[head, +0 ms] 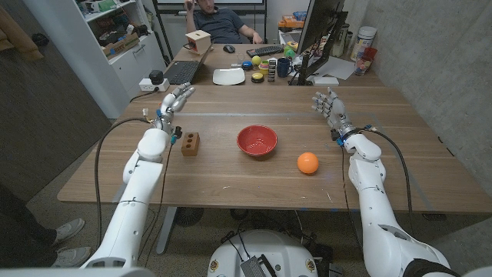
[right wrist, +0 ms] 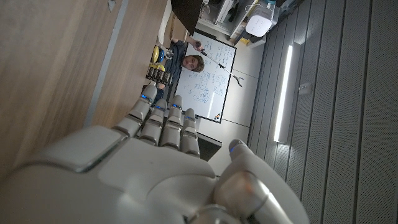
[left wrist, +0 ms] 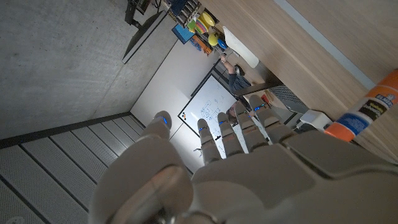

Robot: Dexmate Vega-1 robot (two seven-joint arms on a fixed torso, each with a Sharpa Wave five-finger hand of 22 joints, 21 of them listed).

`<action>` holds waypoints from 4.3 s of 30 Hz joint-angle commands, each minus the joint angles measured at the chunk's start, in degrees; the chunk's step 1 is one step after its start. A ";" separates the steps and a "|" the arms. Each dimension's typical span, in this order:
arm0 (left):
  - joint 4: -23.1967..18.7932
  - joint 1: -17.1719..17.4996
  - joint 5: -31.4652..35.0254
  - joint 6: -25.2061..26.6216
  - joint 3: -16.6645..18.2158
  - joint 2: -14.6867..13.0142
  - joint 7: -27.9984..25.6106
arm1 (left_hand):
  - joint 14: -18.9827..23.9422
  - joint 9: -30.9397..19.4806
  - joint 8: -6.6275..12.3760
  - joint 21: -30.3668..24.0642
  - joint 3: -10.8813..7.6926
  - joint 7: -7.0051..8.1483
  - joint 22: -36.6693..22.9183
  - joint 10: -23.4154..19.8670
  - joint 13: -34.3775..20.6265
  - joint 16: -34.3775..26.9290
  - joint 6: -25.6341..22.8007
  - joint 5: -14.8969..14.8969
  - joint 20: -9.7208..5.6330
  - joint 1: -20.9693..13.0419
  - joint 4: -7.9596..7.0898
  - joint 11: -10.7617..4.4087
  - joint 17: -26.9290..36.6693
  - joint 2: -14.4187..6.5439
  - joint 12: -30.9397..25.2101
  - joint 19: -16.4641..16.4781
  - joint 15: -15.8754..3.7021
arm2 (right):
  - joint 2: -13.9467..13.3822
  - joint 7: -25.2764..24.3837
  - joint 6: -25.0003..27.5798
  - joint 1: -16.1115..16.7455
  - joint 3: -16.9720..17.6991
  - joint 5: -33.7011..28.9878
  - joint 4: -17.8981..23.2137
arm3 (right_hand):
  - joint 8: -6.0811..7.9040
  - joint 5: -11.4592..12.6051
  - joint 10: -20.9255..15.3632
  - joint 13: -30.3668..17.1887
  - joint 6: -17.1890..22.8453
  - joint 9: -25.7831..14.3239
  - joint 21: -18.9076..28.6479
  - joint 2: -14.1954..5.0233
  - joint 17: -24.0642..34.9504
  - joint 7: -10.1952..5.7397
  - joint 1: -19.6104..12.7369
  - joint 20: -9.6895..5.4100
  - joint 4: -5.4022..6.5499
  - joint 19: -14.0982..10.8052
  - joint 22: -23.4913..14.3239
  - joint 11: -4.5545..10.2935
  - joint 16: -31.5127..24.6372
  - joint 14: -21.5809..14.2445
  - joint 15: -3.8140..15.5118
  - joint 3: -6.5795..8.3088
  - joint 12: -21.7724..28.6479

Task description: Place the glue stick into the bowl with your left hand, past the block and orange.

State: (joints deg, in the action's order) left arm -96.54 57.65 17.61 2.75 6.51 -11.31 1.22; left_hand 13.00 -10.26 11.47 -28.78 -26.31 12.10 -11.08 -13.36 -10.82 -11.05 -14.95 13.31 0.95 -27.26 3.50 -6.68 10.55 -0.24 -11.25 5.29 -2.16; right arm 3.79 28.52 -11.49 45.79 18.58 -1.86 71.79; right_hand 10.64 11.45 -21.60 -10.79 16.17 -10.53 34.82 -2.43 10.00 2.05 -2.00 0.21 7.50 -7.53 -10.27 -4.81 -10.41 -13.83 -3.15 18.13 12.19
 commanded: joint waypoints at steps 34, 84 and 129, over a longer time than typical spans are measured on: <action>-3.13 -2.26 53.03 17.18 -6.32 -13.44 -9.89 | -1.50 -0.75 0.20 -0.63 -0.67 0.57 0.40 0.30 -0.55 -0.16 0.50 -0.92 0.61 -5.35 3.48 -2.46 1.20 0.58 0.12 4.34 -7.74 | 2.29 2.19 -5.32 2.72 2.53 -5.08 7.65 | 0.51 0.30 -0.70 -0.15 0.76 -0.22 -0.58 -0.05 0.29 0.26 0.11 -0.39 0.01 -0.51 -0.30 0.08 -0.17 -0.39 0.09 -0.51 0.41; 23.48 -22.40 49.08 22.70 -17.99 -14.34 -11.75 | -11.77 -0.79 -0.16 3.91 9.06 0.48 0.89 14.91 -0.02 -0.60 19.63 2.50 2.26 -2.35 1.09 -1.30 0.21 6.80 -0.71 8.88 -2.10 | 1.03 1.66 -9.47 5.00 -0.35 -5.97 12.23 | 0.60 0.34 -0.79 -0.15 1.17 -0.21 -1.36 0.02 0.30 0.28 0.40 -0.36 0.18 -0.32 -0.32 -0.08 -0.16 -0.09 -0.16 -1.26 0.45; 26.54 -27.14 46.17 23.39 -25.32 -16.28 9.52 | 2.18 -0.62 1.04 3.98 17.75 0.37 1.29 1.75 0.58 -1.31 13.36 6.79 -1.70 -5.25 2.84 1.37 -0.20 9.91 -2.03 26.41 -3.02 | 0.69 2.19 -13.02 9.61 -1.52 -3.75 18.73 | 0.73 0.38 -0.98 -0.14 1.99 -0.22 -2.10 0.18 0.29 0.39 0.55 -0.43 0.24 0.04 -0.33 -0.04 -0.27 -0.26 0.31 -1.90 0.52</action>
State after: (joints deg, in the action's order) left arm -68.85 31.33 62.16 24.61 -17.06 -26.37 2.16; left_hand 14.70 -10.79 11.91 -25.12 -9.07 12.38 -9.59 -10.34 -10.11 -12.53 -0.77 19.57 -0.71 -31.85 6.32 -5.00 10.38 9.64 -12.98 31.30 -2.35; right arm 4.36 31.67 -23.88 54.70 17.09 -5.39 89.86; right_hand 11.09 11.45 -22.10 -10.77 17.72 -10.52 32.82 -2.43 9.99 2.35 -2.00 -0.32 7.59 -7.62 -10.55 -4.71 -10.41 -13.82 -3.15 16.45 12.64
